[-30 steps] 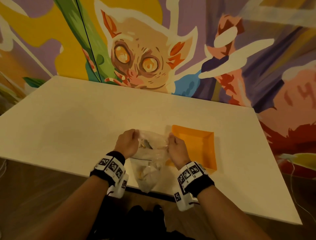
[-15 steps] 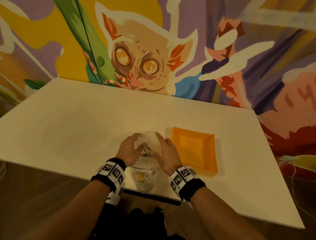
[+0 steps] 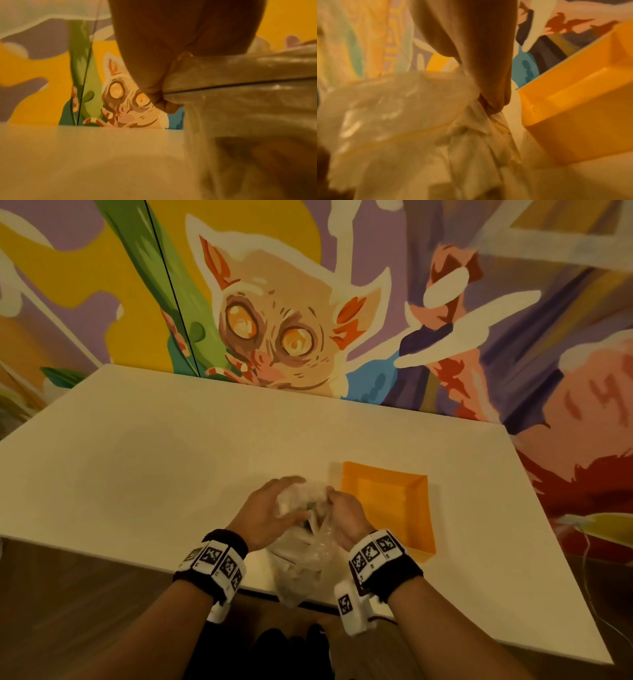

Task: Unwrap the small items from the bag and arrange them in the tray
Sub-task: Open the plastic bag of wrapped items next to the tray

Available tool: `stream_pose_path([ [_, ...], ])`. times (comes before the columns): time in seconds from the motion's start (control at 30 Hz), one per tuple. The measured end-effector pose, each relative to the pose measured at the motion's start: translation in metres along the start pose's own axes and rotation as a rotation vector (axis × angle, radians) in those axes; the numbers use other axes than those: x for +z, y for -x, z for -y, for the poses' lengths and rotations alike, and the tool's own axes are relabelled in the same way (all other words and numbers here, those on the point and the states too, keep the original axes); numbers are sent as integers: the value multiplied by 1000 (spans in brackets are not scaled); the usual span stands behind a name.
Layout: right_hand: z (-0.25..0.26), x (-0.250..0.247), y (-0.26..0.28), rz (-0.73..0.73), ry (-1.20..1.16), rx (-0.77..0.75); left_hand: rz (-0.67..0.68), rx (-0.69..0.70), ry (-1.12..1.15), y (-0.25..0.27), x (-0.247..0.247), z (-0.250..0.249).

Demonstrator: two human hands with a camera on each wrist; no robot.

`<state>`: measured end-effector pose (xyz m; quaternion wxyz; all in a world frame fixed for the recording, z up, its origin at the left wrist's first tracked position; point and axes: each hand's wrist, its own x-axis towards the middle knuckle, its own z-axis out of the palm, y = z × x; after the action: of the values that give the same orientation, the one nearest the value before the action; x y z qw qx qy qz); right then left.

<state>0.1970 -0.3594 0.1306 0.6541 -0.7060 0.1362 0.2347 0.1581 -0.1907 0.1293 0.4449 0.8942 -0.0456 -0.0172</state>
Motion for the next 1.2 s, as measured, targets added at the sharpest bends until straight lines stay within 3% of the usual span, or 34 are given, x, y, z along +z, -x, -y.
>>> stream_pose_path([
  [0.1, 0, -3, -4, 35, -247, 143, 1, 4, -73, 0, 4, 4],
  [0.2, 0, 0, -1, 12, -134, 116, -44, -54, 52, -8, 4, 10],
  [0.3, -5, 3, 8, -36, 226, -197, -29, -152, 161, -11, 3, 1],
  [0.43, -11, 5, 22, 34, 487, -557, -30, -259, 349, -17, 1, -4],
  [0.53, -12, 4, 20, -86, 718, -750, -60, -296, 446, -17, -1, -6],
  [0.6, -10, 3, 17, -123, 708, -697, -66, -253, 437, -15, -2, -9],
  [0.67, -5, 1, 11, -121, 660, -509, -39, -167, 351, -10, -2, -8],
  [0.8, 4, 2, 3, -1, 239, -133, 27, -12, 208, -8, 2, 1],
  [0.87, 9, 2, 5, 62, 25, 17, 38, -14, 251, -11, 3, 2],
  [0.93, 12, 3, 10, 87, -8, 78, 17, -74, 312, -16, 2, 0],
  [1.0, 10, 3, 16, 72, 152, -12, 9, -154, 351, -20, 2, 4],
  [1.1, 3, 3, 29, 74, 290, -296, -22, -244, 398, -23, -1, 9],
  [1.2, -9, 2, 28, -47, 411, -541, -43, -306, 462, -23, -2, 6],
])
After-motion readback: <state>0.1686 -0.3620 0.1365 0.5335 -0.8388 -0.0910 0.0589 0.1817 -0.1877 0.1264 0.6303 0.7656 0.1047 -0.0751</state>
